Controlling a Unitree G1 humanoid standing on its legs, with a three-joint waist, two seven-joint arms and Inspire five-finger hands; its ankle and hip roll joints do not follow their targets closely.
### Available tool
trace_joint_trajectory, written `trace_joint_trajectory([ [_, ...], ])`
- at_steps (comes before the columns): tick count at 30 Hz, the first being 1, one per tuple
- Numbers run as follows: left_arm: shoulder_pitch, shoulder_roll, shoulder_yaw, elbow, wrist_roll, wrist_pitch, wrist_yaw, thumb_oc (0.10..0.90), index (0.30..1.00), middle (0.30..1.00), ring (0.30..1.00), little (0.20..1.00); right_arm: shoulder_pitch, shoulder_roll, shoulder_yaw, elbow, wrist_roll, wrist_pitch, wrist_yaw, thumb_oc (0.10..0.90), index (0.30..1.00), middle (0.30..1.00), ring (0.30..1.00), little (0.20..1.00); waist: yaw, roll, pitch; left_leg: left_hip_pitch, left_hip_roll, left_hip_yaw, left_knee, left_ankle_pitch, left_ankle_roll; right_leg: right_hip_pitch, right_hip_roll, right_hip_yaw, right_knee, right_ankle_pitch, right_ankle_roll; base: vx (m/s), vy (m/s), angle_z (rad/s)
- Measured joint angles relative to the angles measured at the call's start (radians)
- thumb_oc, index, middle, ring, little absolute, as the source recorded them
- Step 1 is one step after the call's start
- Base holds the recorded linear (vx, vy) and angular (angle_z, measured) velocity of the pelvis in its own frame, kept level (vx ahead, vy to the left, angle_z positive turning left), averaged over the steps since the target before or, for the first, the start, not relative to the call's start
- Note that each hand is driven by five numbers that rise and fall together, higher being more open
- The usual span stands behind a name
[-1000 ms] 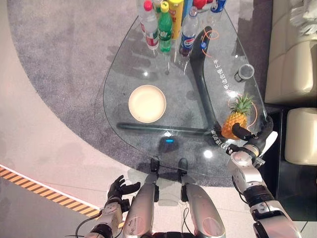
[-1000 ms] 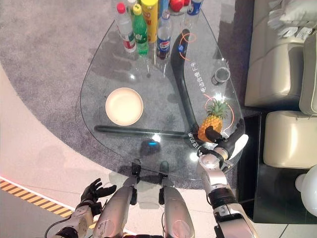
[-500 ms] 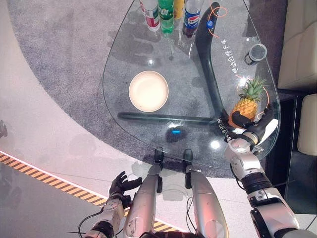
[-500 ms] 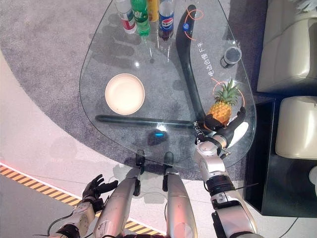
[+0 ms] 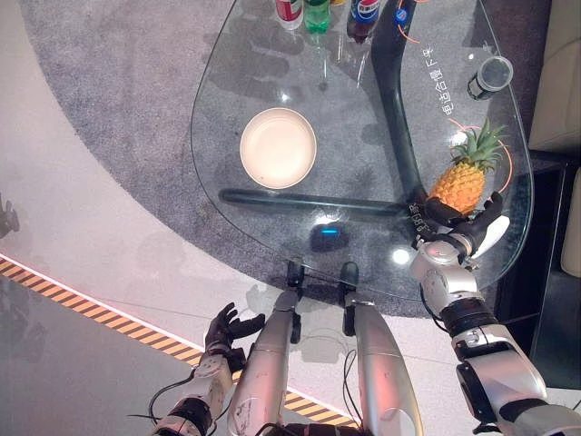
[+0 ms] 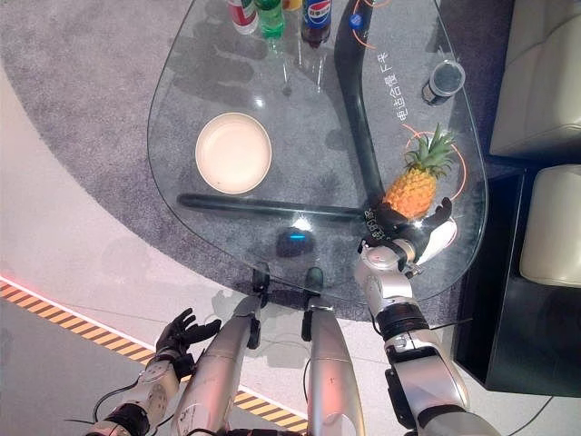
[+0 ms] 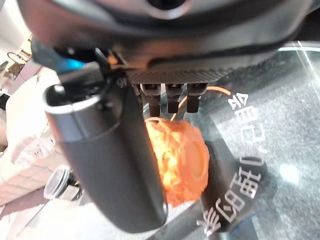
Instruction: Pick up the fruit to the plate
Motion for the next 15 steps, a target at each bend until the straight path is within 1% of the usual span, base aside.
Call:
trace_joint_trajectory([
  [5,-0.002,0.007,-0.016,-0.011,-0.001,0.001,0.005,0.8,0.9,0.9,0.9,0.9,-0.032,-0.007,0.001,0.016,0.013,-0.001,0.012,0.8,0.9,0.9,0.9,0.9,0.0,0.0,0.0,-0.016,-0.003,-0.008,0.014,0.002,0.003,-0.007,-0.001,-0.005,0.004,-0.001,0.002,0.0,0.0,0.0],
  [10,-0.005,0.008,-0.022,-0.016,-0.002,0.004,0.006,0.8,0.9,0.9,0.9,0.9,-0.04,-0.036,0.001,0.024,0.015,-0.001,0.028,0.8,0.9,0.9,0.9,0.9,0.01,0.0,0.0,-0.018,-0.005,-0.011,0.014,0.002,0.003,-0.011,-0.005,-0.009,0.013,-0.002,0.002,0.01,-0.001,0.02],
  [15,-0.012,0.009,-0.024,-0.017,-0.01,0.003,0.003,0.8,0.9,0.9,0.9,0.9,-0.077,-0.063,0.001,0.066,0.051,0.0,0.062,0.8,0.9,0.9,0.9,0.9,0.022,0.0,0.0,-0.031,-0.004,-0.014,0.016,0.003,0.003,-0.024,-0.006,-0.014,0.016,-0.002,0.0,0.0,0.0,0.01],
])
